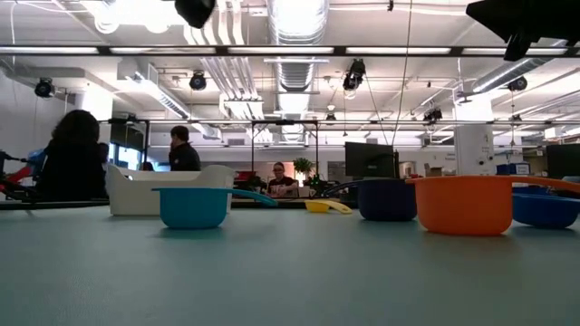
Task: Nest measuring cups in basket
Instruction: Stack the orange measuring cup on top of the violet measuring cup
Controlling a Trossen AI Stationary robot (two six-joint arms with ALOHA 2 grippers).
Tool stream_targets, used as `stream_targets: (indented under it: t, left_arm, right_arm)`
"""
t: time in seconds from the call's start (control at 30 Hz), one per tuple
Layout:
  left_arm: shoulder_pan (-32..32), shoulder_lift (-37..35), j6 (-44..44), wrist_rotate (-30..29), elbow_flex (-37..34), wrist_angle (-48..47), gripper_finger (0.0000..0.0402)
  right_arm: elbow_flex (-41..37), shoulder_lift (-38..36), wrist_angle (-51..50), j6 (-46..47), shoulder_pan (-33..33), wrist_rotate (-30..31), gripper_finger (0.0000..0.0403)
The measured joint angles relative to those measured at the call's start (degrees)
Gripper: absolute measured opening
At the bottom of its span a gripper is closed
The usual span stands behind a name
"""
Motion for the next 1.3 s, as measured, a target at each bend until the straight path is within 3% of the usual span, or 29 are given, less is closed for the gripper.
stream_targets:
  t: [0.13,0.6,0.77,0.93,1.3]
  left_arm:
    - [0.0,7.2,2.1,4.1,3.4,-0.1,0.0]
    - [0.8,30.6,9.1,4.2,18.1,0.6,0.0]
    - [1.9,37.4,10.7,11.0,23.4,2.8,0.0006]
    - [3.6,42.3,10.7,18.5,27.7,3.0,0.0044]
    - [5.0,47.5,16.7,18.0,28.8,2.6,0.0164]
  right_arm:
    - [0.0,0.0,0.0,0.7,0.0,0.0,0.0009]
    - [0.0,0.0,-0.2,2.5,0.0,0.0,0.0009]
    - [0.1,0.0,-0.2,2.5,0.0,0.0,0.0009]
    - [0.1,0.0,-1.3,4.0,0.0,0.0,0.0009]
    - [0.1,0.1,-1.5,3.9,0.0,0.0,0.0009]
